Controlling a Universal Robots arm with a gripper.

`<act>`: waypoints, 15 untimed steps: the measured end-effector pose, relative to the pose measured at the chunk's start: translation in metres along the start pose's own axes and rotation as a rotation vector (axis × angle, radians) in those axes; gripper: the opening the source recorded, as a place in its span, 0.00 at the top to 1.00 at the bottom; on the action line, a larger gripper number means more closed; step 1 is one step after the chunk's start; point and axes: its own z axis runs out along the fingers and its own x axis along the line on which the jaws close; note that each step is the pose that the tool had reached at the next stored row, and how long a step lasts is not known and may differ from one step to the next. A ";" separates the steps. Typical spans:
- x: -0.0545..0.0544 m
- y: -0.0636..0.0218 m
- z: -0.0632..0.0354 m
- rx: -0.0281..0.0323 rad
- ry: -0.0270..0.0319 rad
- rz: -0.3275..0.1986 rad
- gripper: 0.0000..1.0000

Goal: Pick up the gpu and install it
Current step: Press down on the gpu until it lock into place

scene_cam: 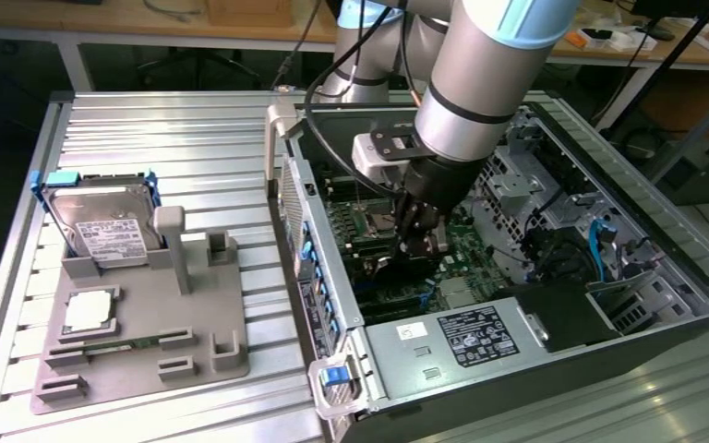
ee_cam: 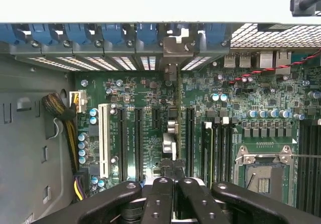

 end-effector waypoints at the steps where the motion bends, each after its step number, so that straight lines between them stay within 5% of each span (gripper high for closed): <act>1: 0.000 0.0000 0.0000 0.0000 0.0013 0.000 0.89; 15: -0.002 0.0029 0.0015 0.0017 0.0075 0.000 0.89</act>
